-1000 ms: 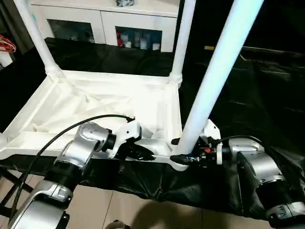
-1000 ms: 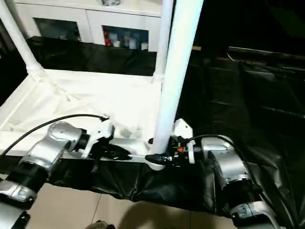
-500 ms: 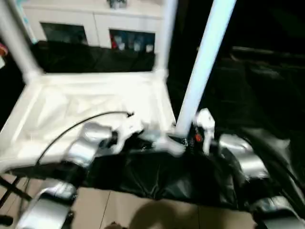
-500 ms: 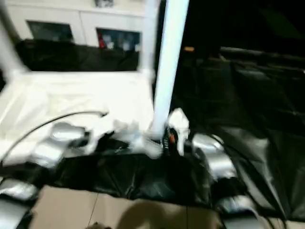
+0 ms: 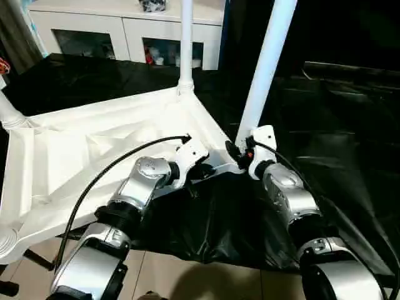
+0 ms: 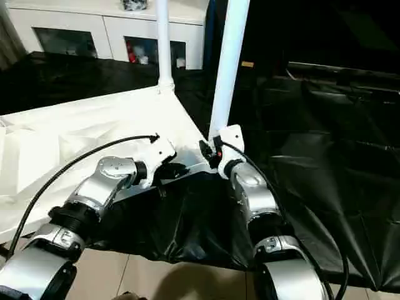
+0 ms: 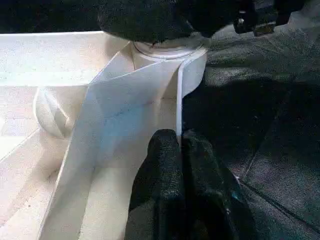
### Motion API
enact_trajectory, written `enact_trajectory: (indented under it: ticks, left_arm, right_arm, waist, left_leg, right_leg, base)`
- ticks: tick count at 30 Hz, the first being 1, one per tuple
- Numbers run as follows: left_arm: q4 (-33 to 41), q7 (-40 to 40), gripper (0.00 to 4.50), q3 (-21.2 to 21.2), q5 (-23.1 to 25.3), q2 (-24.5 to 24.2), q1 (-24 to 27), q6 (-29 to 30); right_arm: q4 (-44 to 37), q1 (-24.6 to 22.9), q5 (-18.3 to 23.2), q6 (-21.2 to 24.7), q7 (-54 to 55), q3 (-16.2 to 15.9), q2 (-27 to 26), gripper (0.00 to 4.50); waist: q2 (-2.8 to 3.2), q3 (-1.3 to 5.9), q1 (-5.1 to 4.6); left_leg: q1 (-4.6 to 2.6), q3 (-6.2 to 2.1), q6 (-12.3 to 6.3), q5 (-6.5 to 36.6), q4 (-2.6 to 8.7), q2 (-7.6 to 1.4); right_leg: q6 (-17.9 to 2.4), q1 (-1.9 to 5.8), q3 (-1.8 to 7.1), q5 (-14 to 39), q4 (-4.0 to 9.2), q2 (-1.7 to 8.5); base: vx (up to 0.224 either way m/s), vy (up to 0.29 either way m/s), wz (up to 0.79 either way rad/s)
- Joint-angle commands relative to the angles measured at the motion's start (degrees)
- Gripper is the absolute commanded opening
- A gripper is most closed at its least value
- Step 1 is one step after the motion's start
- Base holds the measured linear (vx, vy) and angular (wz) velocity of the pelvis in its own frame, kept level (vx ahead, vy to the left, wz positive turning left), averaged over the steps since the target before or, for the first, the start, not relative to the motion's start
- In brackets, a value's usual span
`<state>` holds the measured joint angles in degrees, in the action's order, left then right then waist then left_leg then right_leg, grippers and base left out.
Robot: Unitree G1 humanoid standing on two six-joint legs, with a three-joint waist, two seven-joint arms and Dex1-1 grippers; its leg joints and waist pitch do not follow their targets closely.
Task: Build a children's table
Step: Rotate leg to tighten
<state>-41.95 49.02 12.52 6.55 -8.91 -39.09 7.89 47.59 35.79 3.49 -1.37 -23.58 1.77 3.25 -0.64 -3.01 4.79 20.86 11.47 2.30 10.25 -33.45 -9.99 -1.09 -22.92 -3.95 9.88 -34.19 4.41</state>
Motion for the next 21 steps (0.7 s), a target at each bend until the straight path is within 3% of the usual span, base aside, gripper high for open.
enact_trajectory:
  ticks: [1,5,10,11,14,17,21]
  left_arm:
    - [3.9,3.0,0.0,1.2,-3.7,3.2,-1.5,-4.1]
    - [5.2,6.5,0.0,1.7,-4.3,1.6,-0.3,-4.4]
    - [6.4,11.2,0.0,1.3,-5.3,-0.9,0.6,-4.2]
    - [6.6,13.5,0.0,1.1,-5.8,-2.1,0.8,-4.3]
    - [6.8,16.0,0.0,0.7,-6.5,-3.4,0.8,-4.0]
    - [6.9,17.3,0.0,0.6,-6.7,-4.1,0.8,-4.0]
    - [7.6,21.4,0.0,0.4,-7.7,-6.5,1.2,-3.6]
  right_arm:
    - [3.0,-1.8,0.5,2.4,-8.7,-5.3,-4.0,2.95]
    - [2.2,-2.3,0.2,2.0,-13.3,-6.3,-1.8,3.3]
    - [-0.4,-3.7,0.2,2.3,-25.4,-8.8,3.2,3.3]
    - [-2.8,-5.0,0.6,2.4,-32.7,-10.6,5.9,3.3]
    - [-6.1,-6.7,1.3,2.5,-40.8,-12.7,8.9,3.3]
    - [-8.1,-7.8,1.8,2.3,-44.6,-13.6,10.3,3.3]
    - [-13.5,-9.8,4.3,5.8,-52.8,-15.4,13.8,3.07]
  waist:
    - [0.0,3.54,0.05]
    - [-0.06,3.56,-0.02]
    - [-0.11,3.46,0.63]
    - [-0.11,3.45,0.68]
    - [-0.17,3.45,1.13]
    - [-0.19,3.41,1.44]
    - [-0.23,3.55,2.02]
  left_leg:
    - [-0.74,-1.83,-1.8,14.0,4.19,-3.52]
    - [-0.73,-1.76,-2.17,13.7,4.11,-3.59]
    - [-0.65,-1.62,-3.01,13.0,4.09,-3.79]
    - [-0.66,-1.6,-2.93,13.3,4.11,-3.83]
    - [-0.73,-1.52,-3.43,13.6,3.97,-3.93]
    - [-0.72,-1.61,-3.26,14.0,4.07,-4.04]
    - [-0.74,-1.65,-3.54,13.2,4.05,-4.07]
  right_leg:
    - [-11.9,2.6,3.01,14.7,4.32,4.99]
    - [-12.6,2.6,3.05,13.7,4.2,5.02]
    - [-12.9,2.69,2.91,13.4,4.03,4.86]
    - [-13.0,2.67,2.87,13.8,4.05,4.83]
    - [-12.8,2.65,2.9,14.2,4.07,4.84]
    - [-12.7,2.52,2.91,15.8,4.21,5.03]
    - [-12.7,2.62,2.88,15.1,4.02,4.94]
  base:
    - [0.0,0.0,0.0]
    - [0.0,0.0,0.0]
    - [0.0,0.0,0.0]
    - [0.0,0.0,0.0]
    - [0.0,0.0,0.0]
    - [0.0,0.0,0.0]
    - [0.0,0.0,0.0]
